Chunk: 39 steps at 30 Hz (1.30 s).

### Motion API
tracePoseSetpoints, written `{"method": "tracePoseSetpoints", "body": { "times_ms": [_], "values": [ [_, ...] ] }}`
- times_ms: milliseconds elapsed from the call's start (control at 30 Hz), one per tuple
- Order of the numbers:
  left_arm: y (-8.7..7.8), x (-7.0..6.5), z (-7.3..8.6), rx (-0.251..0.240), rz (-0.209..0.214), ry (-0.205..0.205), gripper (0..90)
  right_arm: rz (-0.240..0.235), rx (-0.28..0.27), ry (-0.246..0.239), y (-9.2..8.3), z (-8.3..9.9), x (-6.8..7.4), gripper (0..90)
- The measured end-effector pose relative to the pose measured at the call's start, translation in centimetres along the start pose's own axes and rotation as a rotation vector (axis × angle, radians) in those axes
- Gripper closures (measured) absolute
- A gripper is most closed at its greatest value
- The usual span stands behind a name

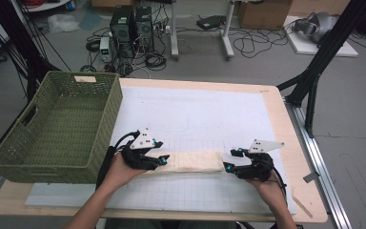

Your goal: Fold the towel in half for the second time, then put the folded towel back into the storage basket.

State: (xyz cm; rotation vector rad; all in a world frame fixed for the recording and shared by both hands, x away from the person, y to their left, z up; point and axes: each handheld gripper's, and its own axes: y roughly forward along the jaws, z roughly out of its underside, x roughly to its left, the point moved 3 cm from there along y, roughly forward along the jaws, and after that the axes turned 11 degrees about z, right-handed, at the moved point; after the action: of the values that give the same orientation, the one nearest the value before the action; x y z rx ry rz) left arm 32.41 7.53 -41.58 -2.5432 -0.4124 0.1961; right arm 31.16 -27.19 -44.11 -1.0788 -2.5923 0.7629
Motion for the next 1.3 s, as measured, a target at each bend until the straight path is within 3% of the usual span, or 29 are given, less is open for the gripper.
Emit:
{"method": "tracePoseSetpoints", "body": {
  "times_ms": [133, 367, 833, 1067, 1300],
  "values": [
    [0.8, 0.3, -0.3, 0.011, 0.044, -0.010, 41.9, -0.001, -0.005, 0.004, 0.2, -0.2, -0.2, 36.9],
    [2.1, 0.3, -0.6, 0.044, 0.094, 0.013, 40.3, -0.002, -0.012, 0.009, 0.3, -0.3, -0.4, 35.9],
    [1.4, 0.3, -1.1, 0.019, 0.111, 0.004, 39.7, -0.002, -0.040, 0.037, 0.2, -0.7, -0.5, 33.1],
    [2.3, -0.1, -0.9, 0.070, 0.132, 0.027, 39.1, -0.003, -0.030, 0.035, 0.1, -0.6, -0.4, 31.0],
    [2.6, 0.3, -0.6, 0.092, 0.128, 0.016, 37.5, 0.013, -0.033, 0.039, -0.3, -0.4, -0.6, 31.0]
  ]
}}
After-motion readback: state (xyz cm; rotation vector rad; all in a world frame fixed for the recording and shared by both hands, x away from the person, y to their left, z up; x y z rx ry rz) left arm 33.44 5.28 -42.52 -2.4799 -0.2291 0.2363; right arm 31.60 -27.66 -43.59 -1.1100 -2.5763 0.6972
